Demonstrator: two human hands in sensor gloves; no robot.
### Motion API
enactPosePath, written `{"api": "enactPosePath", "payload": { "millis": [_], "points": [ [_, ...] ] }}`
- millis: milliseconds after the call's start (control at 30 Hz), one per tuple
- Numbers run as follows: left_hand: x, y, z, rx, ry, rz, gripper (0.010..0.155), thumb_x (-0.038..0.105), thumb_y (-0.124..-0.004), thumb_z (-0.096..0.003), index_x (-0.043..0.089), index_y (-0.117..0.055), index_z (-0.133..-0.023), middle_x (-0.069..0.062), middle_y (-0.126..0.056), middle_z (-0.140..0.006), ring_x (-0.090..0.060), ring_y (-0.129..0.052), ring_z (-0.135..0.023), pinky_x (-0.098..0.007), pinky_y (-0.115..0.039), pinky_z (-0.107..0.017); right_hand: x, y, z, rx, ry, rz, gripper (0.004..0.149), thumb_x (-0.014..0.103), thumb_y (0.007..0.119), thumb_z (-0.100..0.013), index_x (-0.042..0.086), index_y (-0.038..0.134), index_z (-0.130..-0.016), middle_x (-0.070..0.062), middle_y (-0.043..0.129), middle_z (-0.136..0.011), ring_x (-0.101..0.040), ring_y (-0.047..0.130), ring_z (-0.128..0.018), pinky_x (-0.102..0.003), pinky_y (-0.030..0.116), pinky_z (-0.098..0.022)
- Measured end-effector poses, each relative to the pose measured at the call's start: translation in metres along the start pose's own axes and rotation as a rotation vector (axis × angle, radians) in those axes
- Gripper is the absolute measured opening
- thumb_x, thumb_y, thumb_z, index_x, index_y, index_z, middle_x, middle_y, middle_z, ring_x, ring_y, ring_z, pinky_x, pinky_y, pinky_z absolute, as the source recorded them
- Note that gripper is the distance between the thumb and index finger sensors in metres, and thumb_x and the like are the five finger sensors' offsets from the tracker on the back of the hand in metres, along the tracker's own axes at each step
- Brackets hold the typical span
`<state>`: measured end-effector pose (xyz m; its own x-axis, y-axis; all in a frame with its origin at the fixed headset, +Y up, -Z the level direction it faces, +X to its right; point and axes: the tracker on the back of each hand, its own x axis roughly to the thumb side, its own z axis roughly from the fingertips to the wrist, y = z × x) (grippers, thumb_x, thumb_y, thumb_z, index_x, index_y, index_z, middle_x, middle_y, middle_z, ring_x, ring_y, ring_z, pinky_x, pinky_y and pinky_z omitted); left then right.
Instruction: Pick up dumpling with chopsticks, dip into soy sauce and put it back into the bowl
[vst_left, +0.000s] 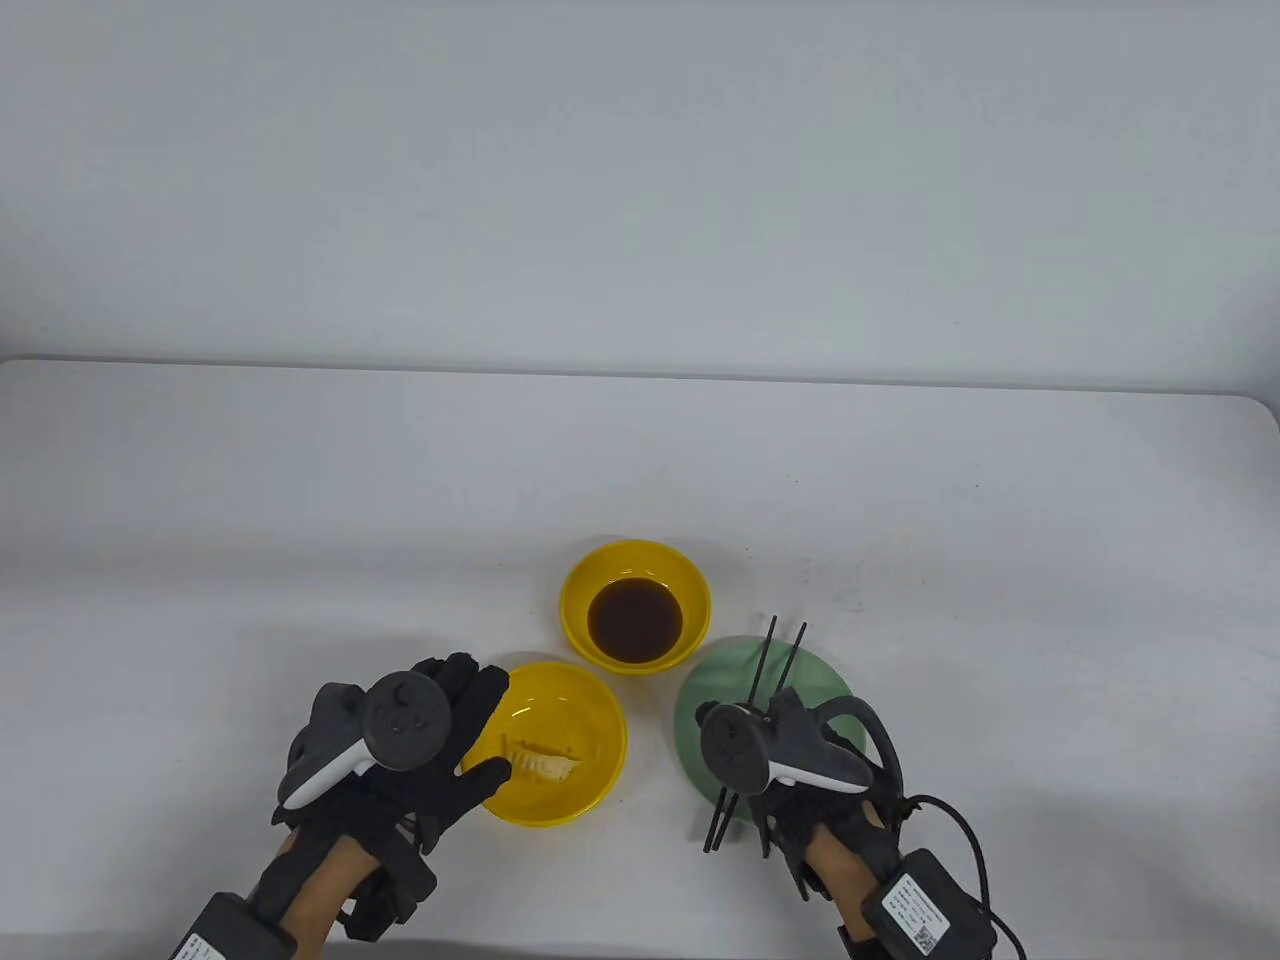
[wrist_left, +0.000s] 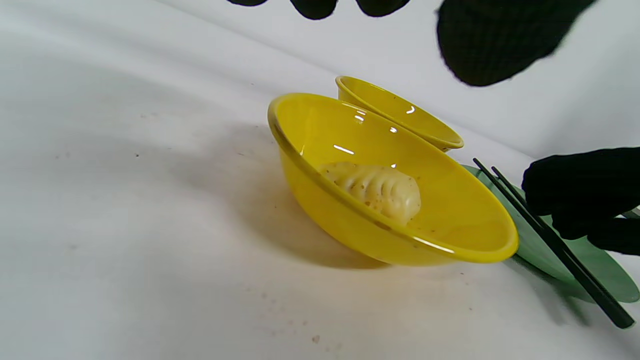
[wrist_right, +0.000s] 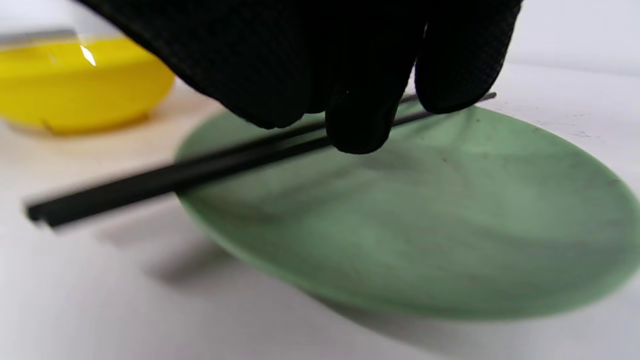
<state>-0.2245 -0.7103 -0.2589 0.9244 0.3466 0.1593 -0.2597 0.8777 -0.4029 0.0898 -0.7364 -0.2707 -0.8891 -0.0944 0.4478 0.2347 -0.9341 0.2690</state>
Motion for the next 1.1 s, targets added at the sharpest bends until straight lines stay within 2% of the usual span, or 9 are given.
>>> {"api": "enactPosePath", "payload": {
  "millis": [233, 400, 533, 733, 1000, 1100],
  "points": [
    [0.0, 0.001, 0.001, 0.007, -0.003, 0.003, 0.084, 0.064, -0.069, -0.0443, 0.049, -0.021, -0.111, 0.008, -0.018, -0.124, -0.033, -0.02, -0.121, -0.06, -0.019, -0.085, 0.017, 0.013, -0.009, 0.054, 0.007, 0.138, 0.075, 0.02, 0.093, -0.043, 0.02, 0.049, -0.103, -0.014, 0.053, -0.105, -0.033, 0.083, -0.083, -0.057, 0.068, -0.063],
    [0.0, 0.001, 0.001, 0.006, -0.004, 0.0, 0.084, 0.064, -0.07, -0.0442, 0.048, -0.022, -0.111, 0.008, -0.019, -0.124, -0.033, -0.021, -0.121, -0.06, -0.02, -0.085, 0.015, 0.009, -0.006, 0.001, -0.002, 0.125, 0.074, 0.022, 0.094, -0.042, 0.02, 0.051, -0.102, -0.014, 0.047, -0.107, -0.032, 0.082, -0.083, -0.056, 0.069, -0.062],
    [0.0, 0.001, 0.001, 0.007, -0.007, 0.0, 0.084, 0.064, -0.07, -0.0441, 0.048, -0.022, -0.112, 0.008, -0.02, -0.124, -0.033, -0.022, -0.121, -0.061, -0.02, -0.085, 0.011, 0.002, -0.003, -0.059, 0.001, 0.144, 0.068, 0.021, 0.095, -0.042, 0.022, 0.059, -0.099, -0.013, 0.054, -0.104, -0.03, 0.085, -0.079, -0.054, 0.072, -0.06],
    [0.0, 0.001, 0.001, 0.002, -0.005, -0.003, 0.084, 0.063, -0.07, -0.0441, 0.048, -0.023, -0.112, 0.008, -0.02, -0.124, -0.033, -0.024, -0.121, -0.061, -0.021, -0.085, 0.021, 0.012, -0.012, -0.039, -0.013, 0.27, 0.053, 0.019, 0.093, -0.042, 0.024, 0.073, -0.09, -0.009, 0.061, -0.102, -0.028, 0.088, -0.076, -0.053, 0.074, -0.059],
    [0.0, 0.0, 0.001, -0.004, -0.002, 0.0, 0.083, 0.063, -0.07, -0.0439, 0.048, -0.024, -0.112, 0.008, -0.023, -0.123, -0.034, -0.025, -0.121, -0.061, -0.023, -0.085, 0.017, 0.01, -0.012, -0.062, -0.016, 0.236, 0.045, 0.022, 0.093, -0.042, 0.021, 0.078, -0.084, -0.013, 0.067, -0.097, -0.027, 0.092, -0.072, -0.051, 0.076, -0.058],
    [-0.001, 0.001, 0.001, -0.005, -0.003, 0.001, 0.083, 0.063, -0.07, -0.0439, 0.047, -0.026, -0.112, 0.008, -0.024, -0.124, -0.034, -0.027, -0.12, -0.061, -0.024, -0.085, 0.013, 0.001, -0.006, -0.117, -0.023, 0.196, 0.044, 0.021, 0.092, -0.042, 0.02, 0.078, -0.085, -0.014, 0.069, -0.094, -0.026, 0.095, -0.068, -0.05, 0.078, -0.057]
  ]
}}
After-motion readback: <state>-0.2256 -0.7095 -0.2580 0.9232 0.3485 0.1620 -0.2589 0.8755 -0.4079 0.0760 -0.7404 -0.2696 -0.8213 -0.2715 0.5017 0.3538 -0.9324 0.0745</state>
